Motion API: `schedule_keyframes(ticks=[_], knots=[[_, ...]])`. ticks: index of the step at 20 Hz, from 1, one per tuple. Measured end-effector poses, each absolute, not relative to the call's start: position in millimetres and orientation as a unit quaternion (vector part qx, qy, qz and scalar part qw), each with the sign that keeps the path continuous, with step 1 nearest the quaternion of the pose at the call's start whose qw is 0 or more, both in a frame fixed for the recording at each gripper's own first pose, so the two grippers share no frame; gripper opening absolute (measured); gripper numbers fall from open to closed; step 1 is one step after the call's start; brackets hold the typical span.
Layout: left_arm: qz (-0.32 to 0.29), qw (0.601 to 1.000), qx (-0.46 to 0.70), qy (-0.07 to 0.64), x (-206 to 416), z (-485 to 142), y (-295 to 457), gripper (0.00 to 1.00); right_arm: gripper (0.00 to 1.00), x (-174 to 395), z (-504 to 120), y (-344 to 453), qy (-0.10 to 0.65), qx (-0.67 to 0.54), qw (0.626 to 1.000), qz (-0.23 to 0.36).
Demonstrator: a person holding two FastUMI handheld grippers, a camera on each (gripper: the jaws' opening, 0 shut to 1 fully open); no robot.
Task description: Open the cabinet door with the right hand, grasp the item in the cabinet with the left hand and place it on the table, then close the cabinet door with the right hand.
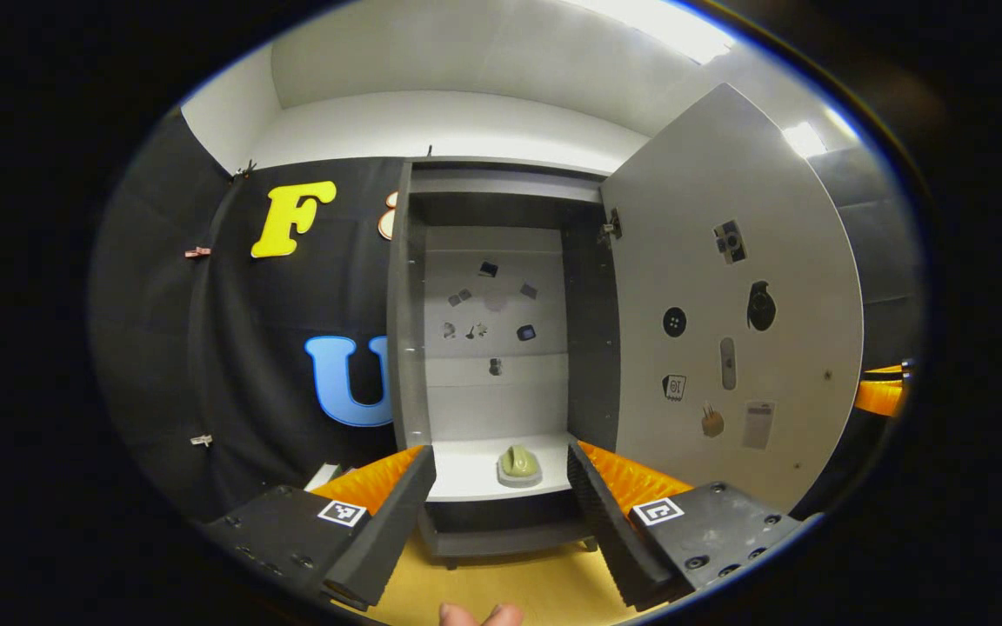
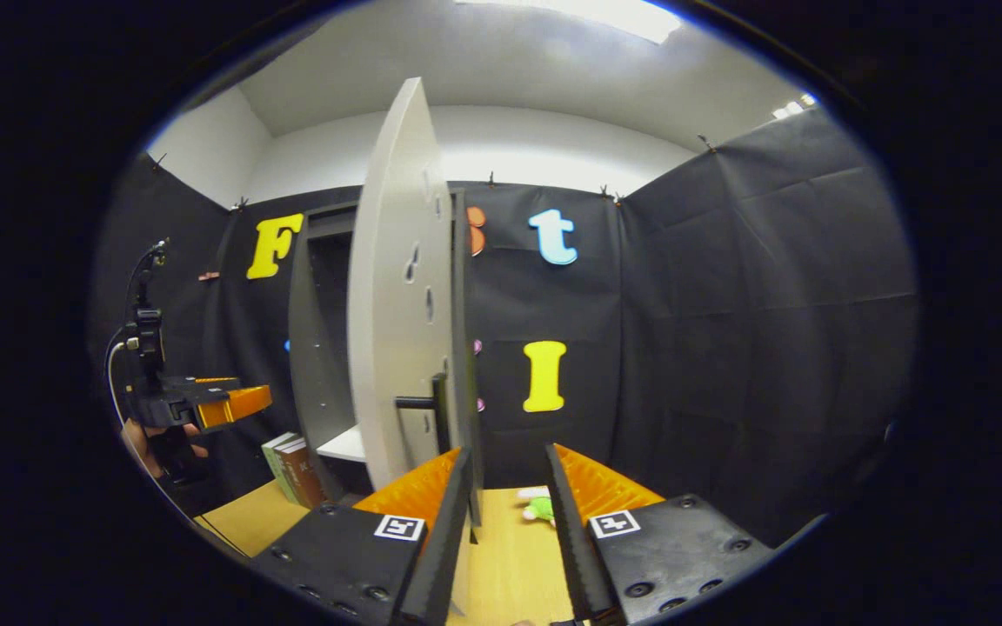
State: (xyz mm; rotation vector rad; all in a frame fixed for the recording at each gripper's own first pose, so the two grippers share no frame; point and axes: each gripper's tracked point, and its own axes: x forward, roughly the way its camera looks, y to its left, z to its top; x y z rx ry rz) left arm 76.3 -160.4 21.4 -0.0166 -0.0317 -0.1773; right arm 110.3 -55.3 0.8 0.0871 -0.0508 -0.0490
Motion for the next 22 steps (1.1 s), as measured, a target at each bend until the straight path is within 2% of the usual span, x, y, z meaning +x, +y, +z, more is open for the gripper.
schedule_keyframes(ticks=[2,4,5,8,9,13,20,22], knots=[[-0.105,0.994,-0.007,-0.015,91.4,25.6,-175.0,0.95,1.00,110.6,-4.2,-86.6,-0.024,0.058,0.996,-0.067],[-0.129,0.992,0.002,-0.005,112.6,27.0,-190.4,0.95,0.89,113.2,-8.2,-105.3,-0.026,0.054,0.994,-0.087],[-0.142,0.990,0.004,0.006,125.7,23.1,-197.7,0.94,0.97,109.7,-12.0,-115.6,-0.028,0.043,0.994,-0.095],[-0.162,0.985,-0.013,0.049,168.6,12.0,-208.6,0.94,0.97,108.6,-16.3,-137.1,-0.035,0.001,0.992,-0.118],[-0.166,0.984,-0.019,0.062,186.7,9.3,-209.9,0.92,0.97,110.3,-18.5,-143.1,-0.030,-0.004,0.992,-0.125],[-0.188,0.971,-0.008,0.151,247.0,-29.2,-223.3,0.89,0.98,116.4,-19.2,-167.9,-0.030,0.008,0.989,-0.142],[-0.185,0.947,0.013,0.261,342.4,-90.6,-230.6,0.83,0.98,133.2,-31.3,-189.3,-0.026,0.010,0.991,-0.134],[-0.175,0.939,0.020,0.294,363.6,-111.3,-228.3,0.78,0.98,139.3,-32.1,-193.6,-0.027,0.009,0.991,-0.131]])
